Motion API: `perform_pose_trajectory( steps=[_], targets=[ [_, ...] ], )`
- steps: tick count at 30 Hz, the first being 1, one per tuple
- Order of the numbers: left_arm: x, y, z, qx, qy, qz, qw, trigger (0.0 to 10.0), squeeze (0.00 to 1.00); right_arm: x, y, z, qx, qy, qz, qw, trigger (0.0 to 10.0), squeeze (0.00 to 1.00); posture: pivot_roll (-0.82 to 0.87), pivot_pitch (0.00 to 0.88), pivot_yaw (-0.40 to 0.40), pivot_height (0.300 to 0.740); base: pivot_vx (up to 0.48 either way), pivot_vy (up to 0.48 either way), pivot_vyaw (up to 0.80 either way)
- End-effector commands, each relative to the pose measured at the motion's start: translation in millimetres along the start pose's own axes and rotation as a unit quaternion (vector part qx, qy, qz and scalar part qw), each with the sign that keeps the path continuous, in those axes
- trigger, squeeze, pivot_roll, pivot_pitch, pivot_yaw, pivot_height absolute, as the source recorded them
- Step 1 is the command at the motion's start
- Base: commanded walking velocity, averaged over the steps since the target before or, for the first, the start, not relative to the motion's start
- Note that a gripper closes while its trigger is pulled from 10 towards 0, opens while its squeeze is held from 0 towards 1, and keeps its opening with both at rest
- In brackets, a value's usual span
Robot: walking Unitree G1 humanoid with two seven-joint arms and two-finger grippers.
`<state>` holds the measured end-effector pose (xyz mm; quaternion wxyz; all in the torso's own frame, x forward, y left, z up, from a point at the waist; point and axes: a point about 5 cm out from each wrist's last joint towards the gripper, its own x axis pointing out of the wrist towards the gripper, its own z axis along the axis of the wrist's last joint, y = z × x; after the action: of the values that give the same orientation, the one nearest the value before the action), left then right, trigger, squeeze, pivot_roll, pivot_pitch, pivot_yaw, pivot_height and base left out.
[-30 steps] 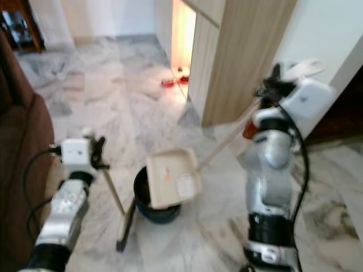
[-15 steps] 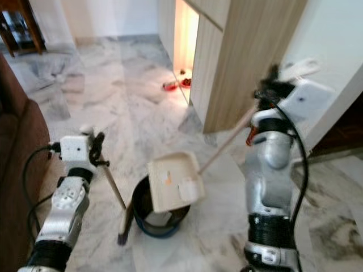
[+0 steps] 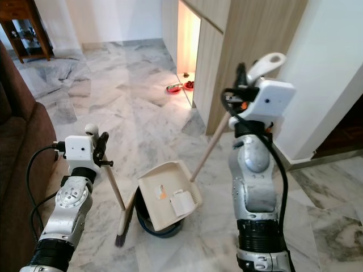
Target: Sweep floor
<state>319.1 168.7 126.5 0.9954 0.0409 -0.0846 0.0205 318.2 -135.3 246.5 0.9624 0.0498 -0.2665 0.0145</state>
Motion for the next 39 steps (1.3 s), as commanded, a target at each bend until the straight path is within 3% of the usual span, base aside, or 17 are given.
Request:
perform_pose_trajectory(
  steps=[1,7,18,21,28,39],
  targets=[
    [2.7,-1.6,10,0.003,-0.029,-0.006,1.0,10.0,0.0,0.3,10.2,21,0.002,-0.058,0.016,0.998,10.0,0.0,0.0,0.0,-0.028,0.74,0.0,0.0,0.0],
    [2.0,-6.0,12,0.01,-0.034,-0.018,0.999,10.0,0.0,-7.4,41.3,29,-0.024,-0.094,0.057,0.994,10.0,0.0,0.0,0.0,-0.027,0.74,0.0,0.0,0.0],
    [1.7,-7.9,12,0.012,-0.037,-0.023,0.999,10.0,0.0,-16.3,53.4,35,-0.077,-0.133,0.083,0.985,10.0,0.0,0.0,0.0,-0.027,0.74,0.0,0.0,0.0],
    [1.8,-9.1,13,0.014,-0.039,-0.028,0.999,10.0,0.0,-25.5,67.5,36,-0.121,-0.158,0.126,0.972,10.0,0.0,0.0,0.0,-0.027,0.74,0.0,0.0,0.0],
    [2.2,-9.3,14,0.014,-0.041,-0.029,0.999,10.0,0.0,-33.3,81.9,36,-0.093,-0.153,0.149,0.973,10.0,0.0,0.01,0.0,-0.025,0.74,0.0,0.0,0.0],
    [1.9,-9.3,14,0.015,-0.043,-0.03,0.999,10.0,0.0,-33.2,81.3,41,-0.077,-0.164,0.124,0.976,10.0,0.0,0.01,0.0,-0.027,0.74,0.0,0.0,0.0]
  ],
)
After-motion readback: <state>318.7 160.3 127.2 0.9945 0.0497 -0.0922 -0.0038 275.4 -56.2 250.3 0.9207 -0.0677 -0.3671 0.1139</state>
